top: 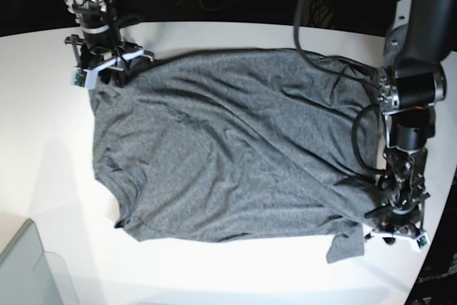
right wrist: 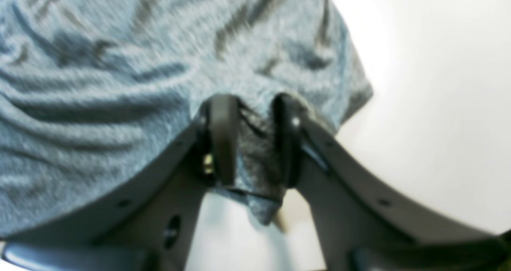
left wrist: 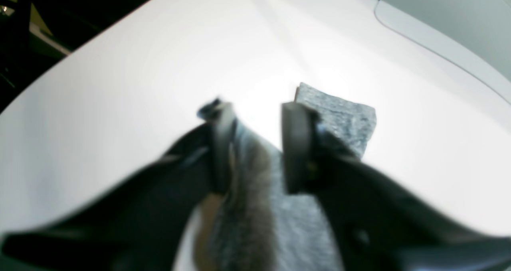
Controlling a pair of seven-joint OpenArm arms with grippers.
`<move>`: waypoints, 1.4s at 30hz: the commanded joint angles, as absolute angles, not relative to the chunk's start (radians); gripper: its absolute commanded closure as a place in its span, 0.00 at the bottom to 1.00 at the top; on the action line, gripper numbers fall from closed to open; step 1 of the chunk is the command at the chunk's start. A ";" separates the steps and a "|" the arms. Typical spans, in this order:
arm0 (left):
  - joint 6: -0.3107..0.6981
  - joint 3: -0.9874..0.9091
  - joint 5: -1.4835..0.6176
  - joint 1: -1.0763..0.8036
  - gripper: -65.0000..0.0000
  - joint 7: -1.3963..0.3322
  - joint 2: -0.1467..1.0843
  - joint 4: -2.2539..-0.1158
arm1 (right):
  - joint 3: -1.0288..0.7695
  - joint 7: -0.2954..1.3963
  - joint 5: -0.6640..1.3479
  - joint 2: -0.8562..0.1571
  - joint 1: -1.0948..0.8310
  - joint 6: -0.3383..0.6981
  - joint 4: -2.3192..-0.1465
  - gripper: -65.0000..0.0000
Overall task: Layout the t-shirt on the table in an organized manner, then fold the t-shirt properly
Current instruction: 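Move the left gripper to the shirt hem corner and grasp it, then lift the grasped shoulder with the right gripper and carry it toward the left arm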
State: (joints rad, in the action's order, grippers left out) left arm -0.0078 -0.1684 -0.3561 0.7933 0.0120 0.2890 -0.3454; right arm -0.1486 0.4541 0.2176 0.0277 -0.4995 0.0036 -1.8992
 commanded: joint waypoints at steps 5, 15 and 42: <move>0.001 -0.176 -0.363 0.794 0.28 0.038 0.302 -0.386 | -0.151 0.430 0.222 0.012 -0.503 0.005 -1.942 0.48; -0.004 -0.348 -0.549 0.269 0.17 -0.390 0.303 -1.207 | -0.188 0.429 0.226 0.002 -0.472 0.005 -1.946 0.43; 0.005 -0.372 -0.328 -0.194 0.77 -0.490 0.081 -1.349 | -0.177 0.426 0.226 0.002 -0.527 0.007 -1.946 0.42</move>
State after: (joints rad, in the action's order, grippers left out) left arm -0.0105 -0.3897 -0.3027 -0.1814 -0.3576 0.0994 -1.3693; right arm -0.1753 0.4492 0.2218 0.0055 -0.5259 0.0032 -1.9251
